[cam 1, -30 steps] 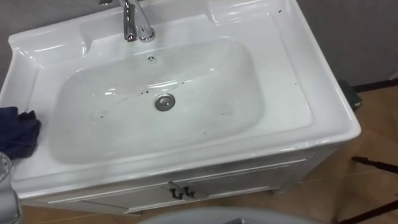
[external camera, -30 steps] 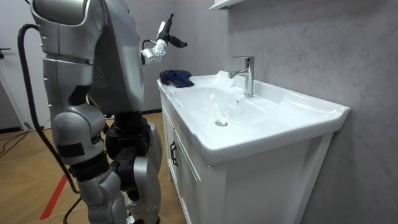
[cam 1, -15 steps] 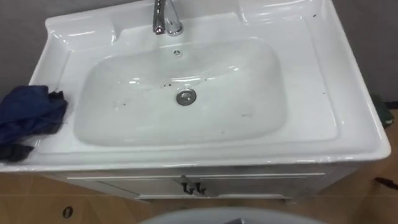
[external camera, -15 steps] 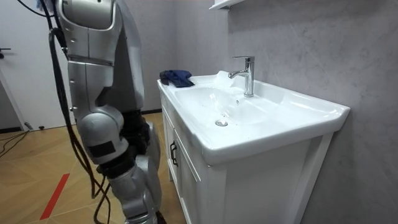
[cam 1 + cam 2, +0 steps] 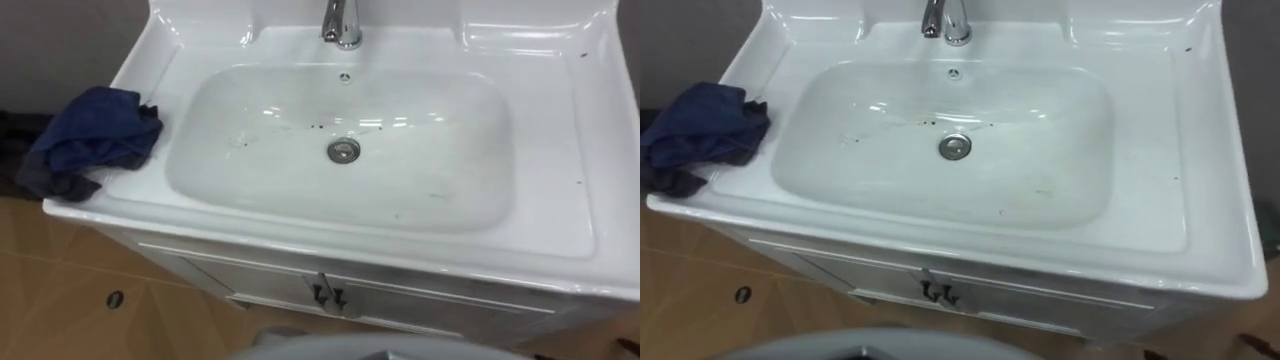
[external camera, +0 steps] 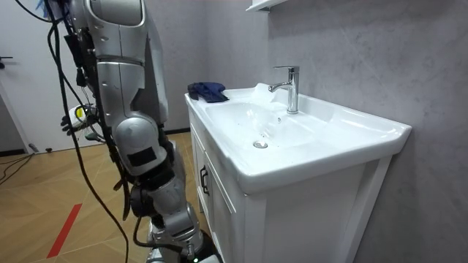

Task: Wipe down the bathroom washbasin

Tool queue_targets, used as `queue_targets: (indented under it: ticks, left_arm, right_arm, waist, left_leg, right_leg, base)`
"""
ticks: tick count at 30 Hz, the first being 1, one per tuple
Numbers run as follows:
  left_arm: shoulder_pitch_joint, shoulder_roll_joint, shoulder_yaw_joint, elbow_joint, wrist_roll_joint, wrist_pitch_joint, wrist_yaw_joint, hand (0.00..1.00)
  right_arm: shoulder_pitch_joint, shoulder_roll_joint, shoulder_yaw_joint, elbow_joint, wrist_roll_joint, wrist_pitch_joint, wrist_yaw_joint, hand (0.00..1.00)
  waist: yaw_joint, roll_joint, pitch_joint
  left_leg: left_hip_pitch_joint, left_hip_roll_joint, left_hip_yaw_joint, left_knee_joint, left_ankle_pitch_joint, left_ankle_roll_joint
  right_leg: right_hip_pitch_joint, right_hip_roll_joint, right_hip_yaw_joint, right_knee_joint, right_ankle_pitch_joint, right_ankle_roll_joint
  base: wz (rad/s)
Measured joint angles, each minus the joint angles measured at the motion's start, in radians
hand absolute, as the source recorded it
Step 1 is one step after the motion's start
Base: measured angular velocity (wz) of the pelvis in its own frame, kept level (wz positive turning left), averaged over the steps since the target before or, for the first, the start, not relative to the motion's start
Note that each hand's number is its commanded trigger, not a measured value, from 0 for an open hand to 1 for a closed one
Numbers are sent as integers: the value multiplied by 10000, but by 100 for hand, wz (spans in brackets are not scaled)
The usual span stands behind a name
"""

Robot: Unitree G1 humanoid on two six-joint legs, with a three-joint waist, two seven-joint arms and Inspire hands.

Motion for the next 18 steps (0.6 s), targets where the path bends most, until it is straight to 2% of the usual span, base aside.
queue_targets:
  ticks: [2, 3, 4, 6, 8, 13, 15, 18]
  left_arm:
    - [-29, -288, -640, 1013, 321, 60, -493, 0]
    - [-35, -317, -859, 1259, 460, 106, -643, 0]
    - [-34, -330, -1302, 1711, 711, 157, -970, 0]
    - [-48, -378, -1982, 2151, 1391, 187, -1583, 0]
    - [-126, -517, -2861, 2512, 2273, 255, -2269, 0]
    - [-499, -547, -4216, 2663, 4175, 399, -3392, 0]
    - [-649, -570, -4480, 2643, 4819, 474, -3681, 0]
    - [-881, -626, -4834, 2484, 5427, 785, -4106, 0]
  right_arm:
    - [-115, 36, -1, 441, 3, -29, 120, 0]
    - [-104, 49, -21, 601, 4, -37, 175, 0]
    - [-172, 83, -45, 931, 42, -43, 262, 0]
    - [-191, 89, -31, 1194, 138, -64, 326, 0]
    - [-176, 82, 51, 1473, 122, -149, 399, 0]
    - [-260, 99, 360, 1510, -362, -147, 672, 0]
    - [-352, 144, 425, 1511, -372, -146, 646, 0]
    - [-591, 299, 501, 1525, -342, -149, 600, 0]
  waist:
    - [-212, -94, 10]
    - [-295, -136, 29]
    - [-536, -224, 63]
    - [-652, -288, 74]
    - [-1023, -309, 82]
    - [-1359, -397, 87]
    - [-1408, -470, 90]
    - [-1625, -666, 135]
  left_leg:
    - [20, -33, -28, 18, 0, 9]
    - [15, -34, -24, 28, -1, 11]
    - [50, -42, -13, 37, -2, 12]
    - [126, -38, 1, 38, -4, 16]
    - [143, -27, 185, 57, -30, 61]
    - [148, 35, 649, 43, -29, 66]
    - [154, 58, 867, 39, -29, 66]
    - [165, 54, 894, 41, -33, 73]
  right_leg:
    - [64, -36, -29, -1, -18, 48]
    - [103, -43, -38, -20, -16, 51]
    - [198, -48, -91, -51, -25, 65]
    - [254, -47, -49, -48, -26, 66]
    - [274, -51, -48, -33, -36, 82]
    - [196, -67, 10, 13, -35, 72]
    - [170, -66, 76, 11, -31, 67]
    - [159, -37, 197, 0, -26, 74]
  base:
    - [9]
    - [10]
    - [0]
    - [-3]
    - [0]
    - [-12]
    - [-17]
    - [-2]
